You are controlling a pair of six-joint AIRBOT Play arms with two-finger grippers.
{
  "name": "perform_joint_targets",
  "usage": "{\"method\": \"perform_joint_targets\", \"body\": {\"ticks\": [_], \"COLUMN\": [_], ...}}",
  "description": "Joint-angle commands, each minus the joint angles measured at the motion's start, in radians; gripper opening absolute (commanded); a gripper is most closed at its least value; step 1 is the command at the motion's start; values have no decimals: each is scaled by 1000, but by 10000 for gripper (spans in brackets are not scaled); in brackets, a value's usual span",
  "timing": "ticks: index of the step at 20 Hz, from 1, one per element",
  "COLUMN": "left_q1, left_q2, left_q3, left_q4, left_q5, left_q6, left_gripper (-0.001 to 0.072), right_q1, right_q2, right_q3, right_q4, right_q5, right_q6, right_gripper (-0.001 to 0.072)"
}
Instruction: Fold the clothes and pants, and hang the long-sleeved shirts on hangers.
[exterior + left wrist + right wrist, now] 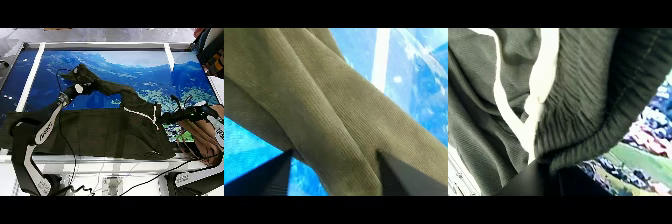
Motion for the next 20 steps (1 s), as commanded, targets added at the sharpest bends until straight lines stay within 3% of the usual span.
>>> {"method": "perform_joint_targets", "body": {"ticks": [1, 3, 4, 8, 10, 15, 17, 20], "left_q1": [-10, -10, -10, 3, 3, 5, 19, 36], "left_q2": [-18, -21, -21, 10, 71, 298, 381, 477], "left_q3": [3, 3, 3, 3, 3, 3, 3, 3], "left_q4": [1, 2, 2, 35, 206, 865, 974, 997], "left_q5": [23, 14, 15, -1, -29, -273, -295, -296], "left_q6": [-8, -8, -6, 0, 0, -1, 0, 8], "left_gripper": [349, 51, 21, 19, 19, 20, 20, 20], "right_q1": [0, 0, 0, 0, 0, -50, -97, -164], "right_q2": [1, 1, 0, 0, 3, 56, 100, 154], "right_q3": [0, 0, 0, 0, 0, 0, 0, 0], "right_q4": [-2, -2, -2, -2, -2, 2, 11, 21], "right_q5": [3, 3, 3, 2, 1, -28, -59, -83], "right_q6": [1, 1, 1, 1, 1, 5, 10, 9], "right_gripper": [31, 31, 31, 31, 31, 30, 30, 30]}}
